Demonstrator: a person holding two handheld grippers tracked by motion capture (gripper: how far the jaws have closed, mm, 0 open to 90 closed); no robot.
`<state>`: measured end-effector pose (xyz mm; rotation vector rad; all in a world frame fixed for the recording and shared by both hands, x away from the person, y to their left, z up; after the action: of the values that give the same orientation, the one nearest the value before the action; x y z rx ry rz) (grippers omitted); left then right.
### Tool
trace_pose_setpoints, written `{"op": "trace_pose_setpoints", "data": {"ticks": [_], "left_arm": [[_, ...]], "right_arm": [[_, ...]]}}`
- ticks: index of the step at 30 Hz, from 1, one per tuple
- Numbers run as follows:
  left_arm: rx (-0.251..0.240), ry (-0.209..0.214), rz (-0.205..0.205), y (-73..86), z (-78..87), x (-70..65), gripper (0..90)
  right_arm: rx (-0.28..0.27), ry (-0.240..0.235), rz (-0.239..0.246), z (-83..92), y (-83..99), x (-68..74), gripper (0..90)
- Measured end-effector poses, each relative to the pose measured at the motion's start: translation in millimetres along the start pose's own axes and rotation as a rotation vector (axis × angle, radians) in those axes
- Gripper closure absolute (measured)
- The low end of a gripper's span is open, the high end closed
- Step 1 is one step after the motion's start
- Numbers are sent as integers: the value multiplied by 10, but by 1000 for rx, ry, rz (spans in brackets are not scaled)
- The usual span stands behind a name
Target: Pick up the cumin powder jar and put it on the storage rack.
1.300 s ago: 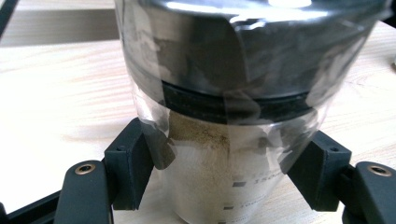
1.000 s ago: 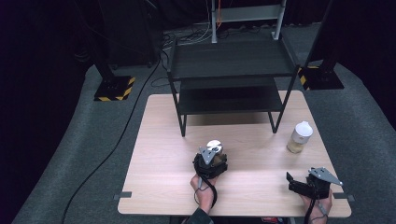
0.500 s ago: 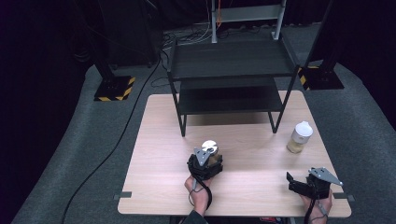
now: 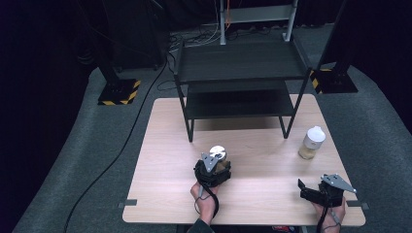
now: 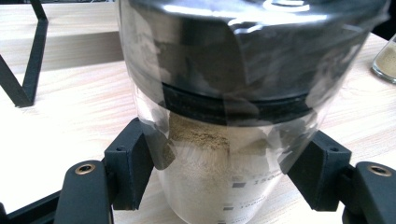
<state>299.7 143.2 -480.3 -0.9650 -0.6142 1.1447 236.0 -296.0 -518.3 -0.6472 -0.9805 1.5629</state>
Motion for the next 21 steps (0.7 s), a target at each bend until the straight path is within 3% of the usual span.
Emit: {"op": "trace_pose_setpoints", "data": {"ticks": [21], "left_arm": [[1, 23, -30, -190, 62, 107, 300]], "right_arm": [[7, -1, 3, -6, -10, 1, 0]]}}
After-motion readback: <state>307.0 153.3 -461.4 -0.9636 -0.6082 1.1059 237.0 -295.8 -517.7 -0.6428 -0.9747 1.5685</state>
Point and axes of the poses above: each handheld gripper's, and its own axes: z roughly backward along the jaws, y roughly out of its underside, x roughly to its left, the point moved 4 cm from there along -z, roughly forward along the jaws, and after that the axes turned 4 degrees about -y, right-handed, at the moved point
